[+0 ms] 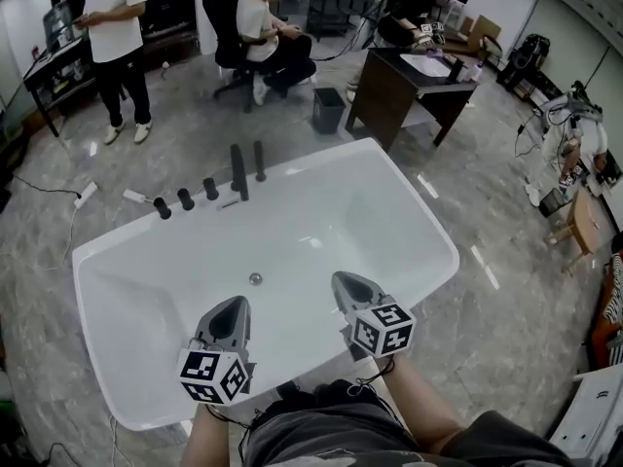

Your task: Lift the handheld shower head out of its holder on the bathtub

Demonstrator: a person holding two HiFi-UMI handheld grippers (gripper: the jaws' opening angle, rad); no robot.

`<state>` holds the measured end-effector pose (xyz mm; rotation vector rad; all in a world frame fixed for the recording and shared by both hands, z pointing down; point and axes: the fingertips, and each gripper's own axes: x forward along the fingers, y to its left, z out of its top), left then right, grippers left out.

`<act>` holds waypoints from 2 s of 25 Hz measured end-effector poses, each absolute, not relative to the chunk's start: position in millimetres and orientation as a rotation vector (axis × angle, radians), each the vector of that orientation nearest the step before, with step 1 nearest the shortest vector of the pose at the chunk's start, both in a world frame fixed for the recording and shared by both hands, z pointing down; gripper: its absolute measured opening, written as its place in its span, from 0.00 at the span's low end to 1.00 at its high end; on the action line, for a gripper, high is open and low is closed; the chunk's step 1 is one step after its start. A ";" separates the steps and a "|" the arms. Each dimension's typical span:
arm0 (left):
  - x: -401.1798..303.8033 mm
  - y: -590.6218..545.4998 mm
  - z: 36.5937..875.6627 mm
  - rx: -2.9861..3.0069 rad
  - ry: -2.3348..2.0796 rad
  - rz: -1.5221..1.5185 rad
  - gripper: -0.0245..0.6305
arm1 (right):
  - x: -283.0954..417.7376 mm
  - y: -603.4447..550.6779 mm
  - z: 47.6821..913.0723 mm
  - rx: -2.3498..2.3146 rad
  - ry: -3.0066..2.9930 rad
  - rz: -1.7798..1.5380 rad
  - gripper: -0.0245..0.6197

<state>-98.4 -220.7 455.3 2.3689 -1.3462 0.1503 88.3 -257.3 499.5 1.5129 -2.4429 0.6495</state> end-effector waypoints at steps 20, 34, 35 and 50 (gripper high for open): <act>-85.7 -320.5 487.9 2.178 -1.570 0.162 0.06 | 114.9 -432.7 531.2 1.367 -2.505 0.563 0.08; -48.6 -424.5 523.4 2.019 -1.775 0.187 0.06 | 103.0 -581.0 598.0 1.067 -2.607 0.544 0.09; -47.4 -430.5 527.5 2.012 -1.781 0.195 0.06 | 100.7 -589.6 602.7 1.058 -2.608 0.530 0.09; -74.2 -480.0 598.0 1.861 -1.892 0.235 0.06 | 35.3 -690.8 687.8 1.006 -2.589 0.444 0.35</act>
